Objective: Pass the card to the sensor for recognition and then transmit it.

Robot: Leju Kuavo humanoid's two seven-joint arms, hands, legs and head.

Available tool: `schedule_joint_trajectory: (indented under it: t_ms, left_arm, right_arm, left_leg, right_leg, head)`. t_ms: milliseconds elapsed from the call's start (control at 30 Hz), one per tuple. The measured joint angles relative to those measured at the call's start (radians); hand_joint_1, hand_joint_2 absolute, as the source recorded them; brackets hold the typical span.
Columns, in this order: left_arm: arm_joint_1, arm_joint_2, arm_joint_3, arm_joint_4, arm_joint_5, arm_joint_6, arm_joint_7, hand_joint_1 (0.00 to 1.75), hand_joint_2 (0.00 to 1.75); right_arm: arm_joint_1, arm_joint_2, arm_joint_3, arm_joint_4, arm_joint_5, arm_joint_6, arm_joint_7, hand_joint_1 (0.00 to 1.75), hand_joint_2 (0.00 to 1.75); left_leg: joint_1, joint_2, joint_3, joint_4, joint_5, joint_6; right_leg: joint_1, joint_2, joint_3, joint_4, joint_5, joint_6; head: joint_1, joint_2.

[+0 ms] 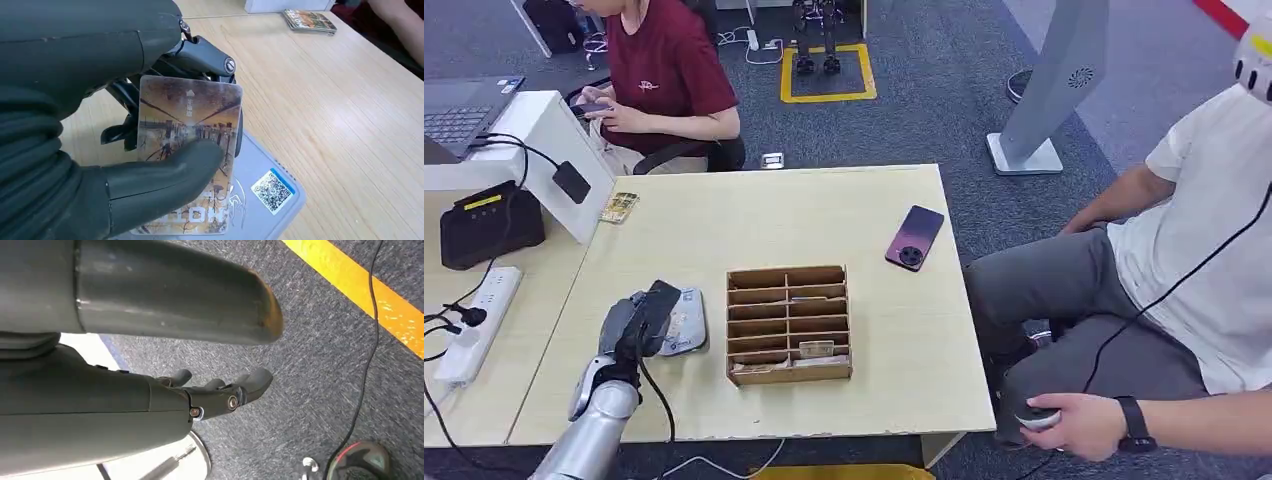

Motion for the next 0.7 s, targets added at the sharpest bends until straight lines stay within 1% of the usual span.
schedule_joint_trajectory:
  t_ms: [500, 700]
  left_arm:
    - [0.000, -0.001, 0.000, 0.002, -0.004, 0.004, 0.003, 1.75, 1.75]
    - [0.000, 0.000, 0.004, 0.011, -0.048, 0.027, 0.006, 1.75, 1.75]
  right_arm:
    - [0.000, 0.000, 0.000, 0.000, 0.000, -0.001, 0.000, 0.00, 0.00]
    - [0.000, 0.000, 0.000, 0.000, 0.001, -0.001, 0.002, 0.00, 0.00]
  left_leg:
    - [0.000, 0.000, 0.000, 0.000, 0.000, 0.000]
    - [0.000, 0.000, 0.000, 0.000, 0.000, 0.000]
  right_leg:
    - [0.000, 0.000, 0.000, 0.000, 0.000, 0.000]
    - [0.000, 0.000, 0.000, 0.000, 0.000, 0.000]
  head:
    - [0.000, 0.000]
    - [0.000, 0.000]
